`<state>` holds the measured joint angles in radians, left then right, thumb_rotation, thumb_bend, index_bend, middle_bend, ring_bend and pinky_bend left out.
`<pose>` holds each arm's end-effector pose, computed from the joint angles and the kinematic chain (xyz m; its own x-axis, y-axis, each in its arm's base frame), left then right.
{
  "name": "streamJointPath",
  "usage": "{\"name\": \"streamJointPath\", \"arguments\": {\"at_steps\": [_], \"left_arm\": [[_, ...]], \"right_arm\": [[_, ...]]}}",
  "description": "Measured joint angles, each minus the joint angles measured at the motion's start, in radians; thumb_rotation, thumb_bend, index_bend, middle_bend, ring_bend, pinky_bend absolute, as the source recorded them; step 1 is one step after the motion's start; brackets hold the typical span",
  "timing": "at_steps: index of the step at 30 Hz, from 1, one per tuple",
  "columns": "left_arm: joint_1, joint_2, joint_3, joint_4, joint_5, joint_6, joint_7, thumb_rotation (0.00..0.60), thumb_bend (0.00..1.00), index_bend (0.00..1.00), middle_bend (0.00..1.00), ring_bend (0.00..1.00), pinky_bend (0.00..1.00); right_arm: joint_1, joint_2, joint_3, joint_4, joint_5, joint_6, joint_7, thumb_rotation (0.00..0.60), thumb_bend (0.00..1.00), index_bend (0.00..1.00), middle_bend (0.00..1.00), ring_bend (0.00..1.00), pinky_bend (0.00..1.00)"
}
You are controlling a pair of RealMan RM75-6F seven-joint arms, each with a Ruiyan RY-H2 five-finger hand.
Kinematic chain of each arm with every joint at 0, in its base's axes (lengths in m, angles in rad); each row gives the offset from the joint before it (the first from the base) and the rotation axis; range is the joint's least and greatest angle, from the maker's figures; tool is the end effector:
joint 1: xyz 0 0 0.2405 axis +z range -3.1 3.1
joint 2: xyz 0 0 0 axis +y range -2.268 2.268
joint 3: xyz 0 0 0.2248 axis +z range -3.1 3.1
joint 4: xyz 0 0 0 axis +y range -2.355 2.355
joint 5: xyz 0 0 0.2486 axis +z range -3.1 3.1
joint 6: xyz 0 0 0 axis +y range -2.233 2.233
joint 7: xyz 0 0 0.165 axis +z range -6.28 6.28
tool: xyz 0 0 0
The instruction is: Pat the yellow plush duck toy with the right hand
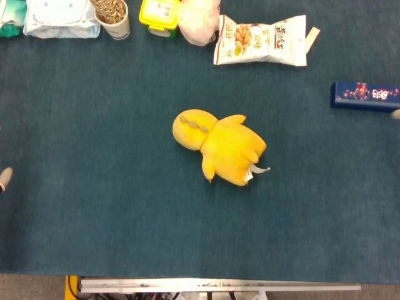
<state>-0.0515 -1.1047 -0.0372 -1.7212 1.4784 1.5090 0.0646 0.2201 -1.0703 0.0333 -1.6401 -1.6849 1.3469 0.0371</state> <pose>-0.2835 0.1883 0.1059 0.3668 0.0115 0.9302 0.9295 0.0371 -0.3670 -0.2531 -0.2300 0.0864 0.4324 -0.1002 0.8961 -0.8703 -0.3064 0.3856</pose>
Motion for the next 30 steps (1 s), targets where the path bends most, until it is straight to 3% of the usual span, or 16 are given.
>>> {"name": "streamJointPath", "arguments": {"at_steps": [5,13,19,25,30], "left_arm": [[0.003,0.001,0.002,0.000,-0.001,0.000,-0.002,0.600,0.22,0.27,0.26,0.23,0.16],[0.006,0.001,0.007,0.003,0.007,0.003,-0.009,0.600,0.22,0.27,0.26,0.23,0.16],[0.010,0.003,0.008,0.003,0.011,0.009,-0.019,0.600,0.22,0.27,0.26,0.23,0.16],[0.012,0.006,0.010,0.006,0.013,0.010,-0.027,0.600,0.22,0.27,0.26,0.23,0.16],[0.012,0.007,0.010,0.007,0.014,0.009,-0.033,0.600,0.22,0.27,0.26,0.23,0.16]], "right_arm": [[0.071,-0.030,-0.004,-0.027,-0.050,-0.070,-0.030,0.600,0.15,0.34,0.34,0.22,0.21],[0.175,-0.127,-0.003,-0.027,-0.106,-0.161,-0.051,0.600,0.02,0.30,0.28,0.13,0.09],[0.240,-0.208,0.005,-0.009,-0.104,-0.224,-0.066,0.600,0.00,0.19,0.17,0.03,0.00],[0.292,-0.276,0.007,0.008,-0.094,-0.265,-0.058,0.598,0.00,0.08,0.06,0.00,0.00],[0.322,-0.335,0.007,0.038,-0.089,-0.279,-0.034,0.501,0.00,0.05,0.03,0.00,0.00]]}}
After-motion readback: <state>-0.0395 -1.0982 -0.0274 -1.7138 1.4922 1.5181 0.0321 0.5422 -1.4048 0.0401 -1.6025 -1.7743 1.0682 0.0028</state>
